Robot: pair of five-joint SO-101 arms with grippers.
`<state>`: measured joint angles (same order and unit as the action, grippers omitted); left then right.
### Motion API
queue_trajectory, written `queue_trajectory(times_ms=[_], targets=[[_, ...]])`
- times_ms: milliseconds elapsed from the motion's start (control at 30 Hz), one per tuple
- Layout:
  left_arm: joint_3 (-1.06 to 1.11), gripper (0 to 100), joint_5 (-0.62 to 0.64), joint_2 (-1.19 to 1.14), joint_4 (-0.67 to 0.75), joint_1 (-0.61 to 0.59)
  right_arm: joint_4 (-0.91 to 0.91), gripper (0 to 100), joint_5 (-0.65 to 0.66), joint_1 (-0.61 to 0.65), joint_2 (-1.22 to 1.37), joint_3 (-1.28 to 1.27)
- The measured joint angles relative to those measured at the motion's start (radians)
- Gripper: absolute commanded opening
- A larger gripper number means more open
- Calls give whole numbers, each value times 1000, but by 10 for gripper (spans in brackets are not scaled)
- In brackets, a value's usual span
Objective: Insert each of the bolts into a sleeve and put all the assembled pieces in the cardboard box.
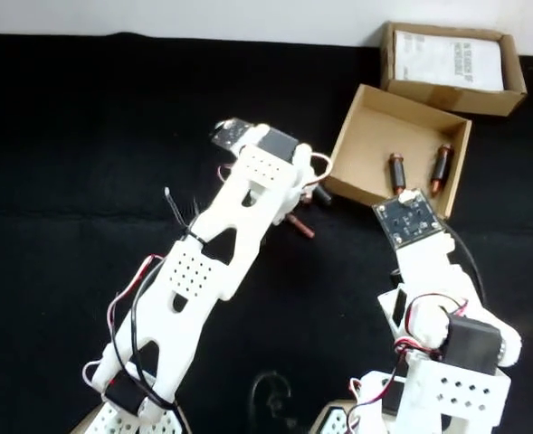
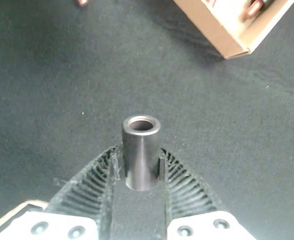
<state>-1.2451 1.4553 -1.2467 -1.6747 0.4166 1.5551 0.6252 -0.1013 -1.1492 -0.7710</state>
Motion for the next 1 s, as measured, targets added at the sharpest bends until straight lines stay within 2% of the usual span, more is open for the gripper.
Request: queue_trajectory(times_ms=[267,467,700,1000], targets=[[0,8,-3,-3,3,0,0,6,0,0,0,0],[-49,9,-103,-11,-34,0,0,6,0,0,0,0],[-130,9,-295,-12,-68,-2,-29,6,0,0,0,0],[-138,9,-638,130,-77,-9,-69,6,-3,0,0,0]])
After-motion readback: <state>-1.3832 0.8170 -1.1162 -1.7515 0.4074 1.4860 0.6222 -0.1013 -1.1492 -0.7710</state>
